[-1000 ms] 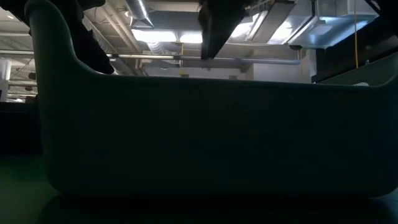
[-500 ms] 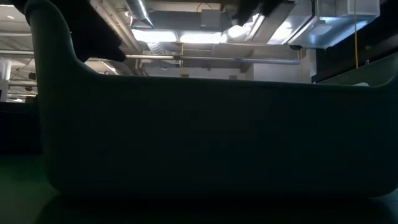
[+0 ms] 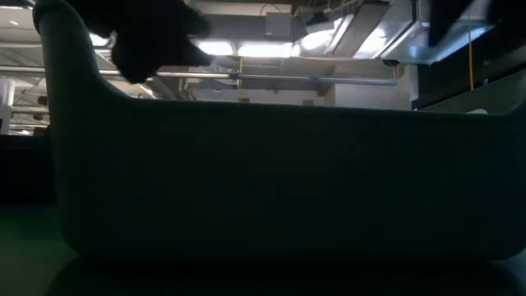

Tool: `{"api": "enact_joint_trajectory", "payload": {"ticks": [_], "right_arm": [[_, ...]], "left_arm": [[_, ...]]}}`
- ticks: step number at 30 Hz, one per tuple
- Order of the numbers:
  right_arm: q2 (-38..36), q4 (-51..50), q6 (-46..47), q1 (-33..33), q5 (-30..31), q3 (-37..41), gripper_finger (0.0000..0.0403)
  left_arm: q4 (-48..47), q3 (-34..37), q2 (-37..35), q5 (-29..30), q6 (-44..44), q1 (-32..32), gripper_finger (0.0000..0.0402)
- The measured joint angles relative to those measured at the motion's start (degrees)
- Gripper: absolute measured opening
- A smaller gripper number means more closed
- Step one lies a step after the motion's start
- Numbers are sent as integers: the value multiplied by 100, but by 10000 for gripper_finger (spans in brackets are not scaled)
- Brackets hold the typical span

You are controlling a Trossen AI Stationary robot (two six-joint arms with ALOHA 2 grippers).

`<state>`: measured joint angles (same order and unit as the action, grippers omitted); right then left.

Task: Sort spices by type
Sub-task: Move the yellow seasoning to the center of the table

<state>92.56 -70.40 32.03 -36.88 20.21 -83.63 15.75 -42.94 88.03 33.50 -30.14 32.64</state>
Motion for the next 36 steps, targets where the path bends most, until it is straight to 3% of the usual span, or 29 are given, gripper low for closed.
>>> {"api": "enact_joint_trajectory", "payload": {"ticks": [5, 8, 17, 27, 36], "right_arm": [[-248, -184, 870, -613, -53, 244, 351], [-247, -364, 1030, -889, -430, 245, 351], [-226, 442, 1406, -1395, -1122, 245, 351], [-224, -515, 3256, -2628, -1210, 247, 351], [-170, -292, 5241, -3741, -1733, 370, 351]], "left_arm": [[-8, -824, 696, -23, 470, 36, 169], [-36, -1341, 1095, -40, 798, 74, 169], [-112, -2548, 1942, -50, 1085, 96, 169], [-334, -3522, 2650, -48, 1075, 118, 169], [-456, -3777, 2999, -53, 674, 192, 169]]}}
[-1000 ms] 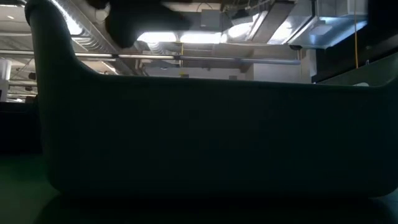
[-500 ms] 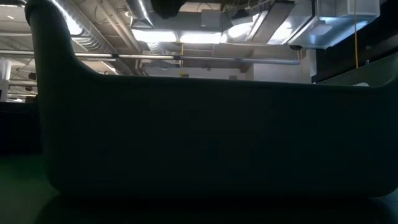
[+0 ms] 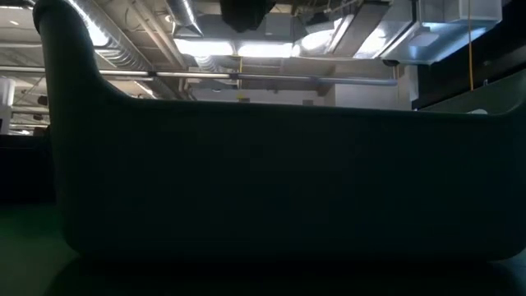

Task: Sort spices by type
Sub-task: Move the yellow seasoning to the center of the table

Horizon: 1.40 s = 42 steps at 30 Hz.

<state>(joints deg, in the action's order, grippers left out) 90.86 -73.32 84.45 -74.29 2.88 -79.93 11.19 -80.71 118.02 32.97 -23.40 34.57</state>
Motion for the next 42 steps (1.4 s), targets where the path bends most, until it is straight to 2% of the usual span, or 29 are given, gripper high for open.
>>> {"api": "enact_joint_trajectory", "payload": {"ticks": [7, 17, 21, 26, 42], "right_arm": [[5, 857, 264, -188, 152, 21, 351], [18, 50, -71, -187, 138, 21, 351], [20, 34, -116, -187, 7, 204, 351], [27, 150, -166, -183, -465, 541, 351], [197, 190, -269, -183, -343, 624, 351]], "left_arm": [[-190, 0, -3, 4, -165, 28, 169], [-246, 0, -3, 4, -227, 28, 169], [-334, 0, -3, 7, -239, 28, 169], [-333, 0, -3, 4, -226, 28, 169], [-338, 2, -3, 7, -219, 28, 169]]}}
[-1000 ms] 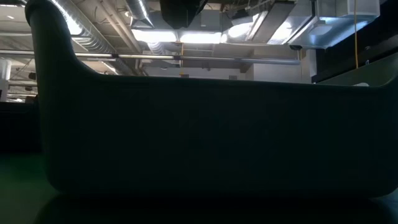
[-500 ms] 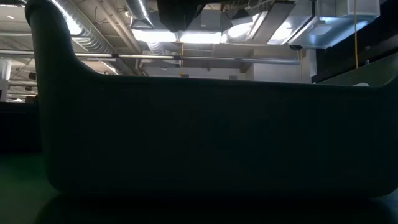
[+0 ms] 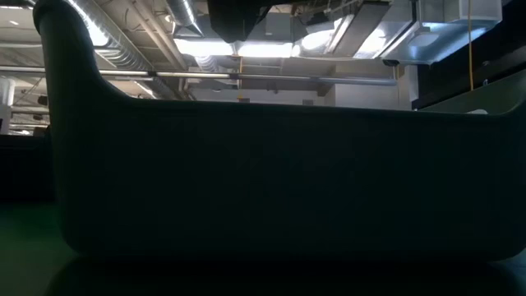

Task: Sort spices by type
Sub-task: Move the yellow seasoning to the center of the table

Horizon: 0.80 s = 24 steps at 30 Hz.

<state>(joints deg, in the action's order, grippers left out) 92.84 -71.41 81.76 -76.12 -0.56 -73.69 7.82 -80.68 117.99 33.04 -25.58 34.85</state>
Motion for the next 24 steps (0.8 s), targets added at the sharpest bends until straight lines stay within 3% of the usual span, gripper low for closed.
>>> {"api": "enact_joint_trajectory", "payload": {"ticks": [12, 21, 24], "right_arm": [[598, 118, -273, 7, -168, 4, 343], [605, 83, -275, 7, -201, 2, 228], [605, 80, -296, 7, -203, 2, 227]], "left_arm": [[-149, 4, -4, 1, -131, -39, 169], [-146, 4, -4, 1, -142, -39, 169], [-147, 4, -4, 0, -144, -37, 169]]}}
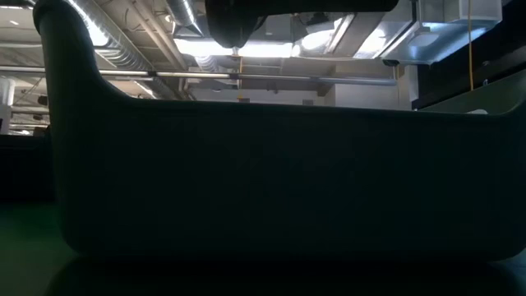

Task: Sort spices by type
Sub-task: Move the yellow seasoning to the center of the table

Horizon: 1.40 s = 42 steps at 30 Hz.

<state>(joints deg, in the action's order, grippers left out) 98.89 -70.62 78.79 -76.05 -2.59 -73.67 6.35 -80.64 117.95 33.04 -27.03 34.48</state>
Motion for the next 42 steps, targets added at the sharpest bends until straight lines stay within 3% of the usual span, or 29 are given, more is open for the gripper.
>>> {"api": "enact_joint_trajectory", "payload": {"ticks": [8, 22, 35, 42], "right_arm": [[2, -559, -420, 211, -43, -157, 228], [0, -1514, -1349, 1048, 816, -553, 229], [-549, -1552, -2819, 2293, 1780, -549, 230], [-581, -1417, -3852, 3224, 1823, -542, 233]], "left_arm": [[4, 0, 0, 0, 39, 0, 169], [-44, 0, -36, 2, 179, 15, 169], [-1180, 0, -520, 26, 348, 52, 169], [-1509, 98, -809, 47, 774, 266, 169]]}}
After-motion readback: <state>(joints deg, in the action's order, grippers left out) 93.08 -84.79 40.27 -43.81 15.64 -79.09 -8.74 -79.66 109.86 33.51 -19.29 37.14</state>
